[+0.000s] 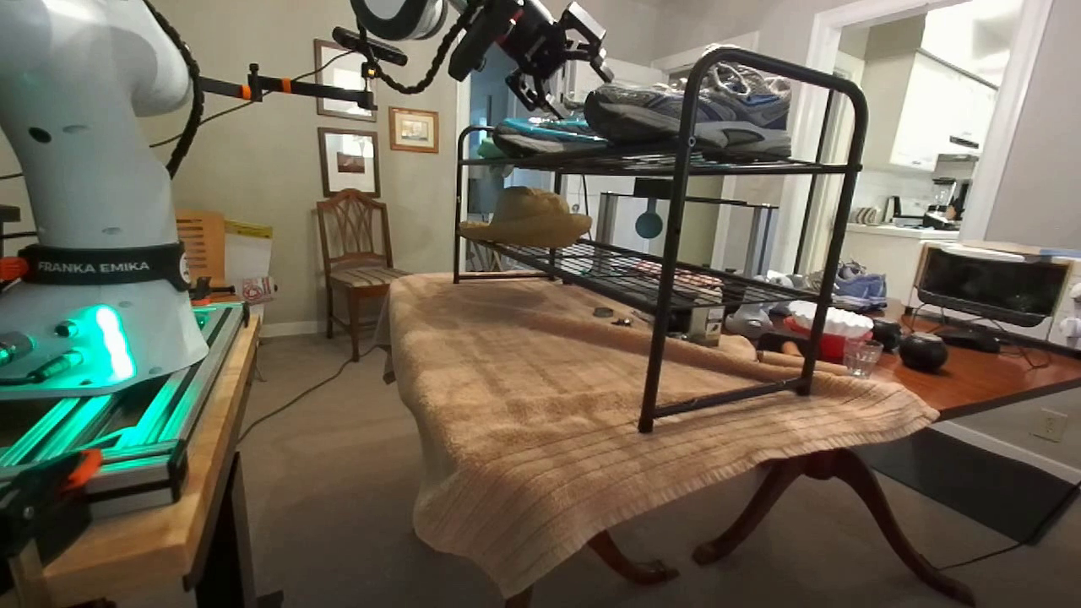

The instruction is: Put the coat hanger on the top shelf

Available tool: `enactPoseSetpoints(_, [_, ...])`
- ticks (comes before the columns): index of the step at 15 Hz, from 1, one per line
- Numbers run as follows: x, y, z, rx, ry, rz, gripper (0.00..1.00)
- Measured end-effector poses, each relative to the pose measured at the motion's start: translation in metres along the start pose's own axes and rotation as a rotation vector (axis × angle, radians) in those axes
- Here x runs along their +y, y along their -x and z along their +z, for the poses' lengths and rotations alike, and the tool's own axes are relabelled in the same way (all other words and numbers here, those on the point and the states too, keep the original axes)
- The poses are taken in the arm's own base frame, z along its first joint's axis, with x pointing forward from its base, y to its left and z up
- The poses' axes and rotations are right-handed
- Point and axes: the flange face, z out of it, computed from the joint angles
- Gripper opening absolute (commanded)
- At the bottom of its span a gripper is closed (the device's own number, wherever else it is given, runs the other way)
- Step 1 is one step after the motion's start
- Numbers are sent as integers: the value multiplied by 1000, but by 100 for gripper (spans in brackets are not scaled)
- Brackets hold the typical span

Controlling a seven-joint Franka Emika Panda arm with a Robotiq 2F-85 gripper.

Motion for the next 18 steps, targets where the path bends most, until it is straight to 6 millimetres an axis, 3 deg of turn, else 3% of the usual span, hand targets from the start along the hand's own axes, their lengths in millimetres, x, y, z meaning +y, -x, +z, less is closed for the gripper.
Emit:
enactPoseSetpoints(2, [11, 10, -12, -60, -44, 16, 100])
enactPoseSetpoints(8, [47, 12, -74, -229, -124, 55, 100])
enactPoseSetpoints(12, [55, 16, -98, -390, -234, 149, 100])
enactPoseSetpoints(15, [56, 7, -123, -472, -336, 235, 100])
enactPoseSetpoints(18, [61, -10, -162, -515, -353, 356, 100])
